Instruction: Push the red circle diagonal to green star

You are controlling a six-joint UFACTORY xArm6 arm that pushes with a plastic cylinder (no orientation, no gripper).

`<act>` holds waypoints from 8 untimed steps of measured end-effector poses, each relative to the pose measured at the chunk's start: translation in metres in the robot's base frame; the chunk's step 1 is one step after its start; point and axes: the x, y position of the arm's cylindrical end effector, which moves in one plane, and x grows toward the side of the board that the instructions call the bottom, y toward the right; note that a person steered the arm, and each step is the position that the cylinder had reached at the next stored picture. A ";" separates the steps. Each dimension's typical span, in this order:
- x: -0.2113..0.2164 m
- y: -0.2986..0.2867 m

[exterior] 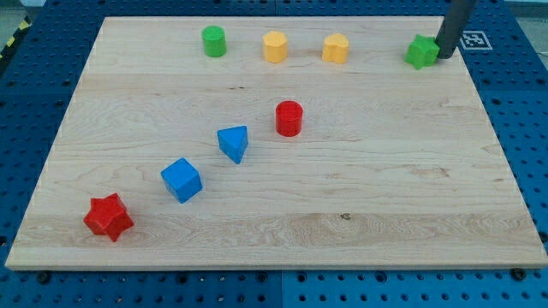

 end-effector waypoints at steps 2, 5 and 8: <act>-0.001 -0.027; 0.030 0.021; 0.158 -0.040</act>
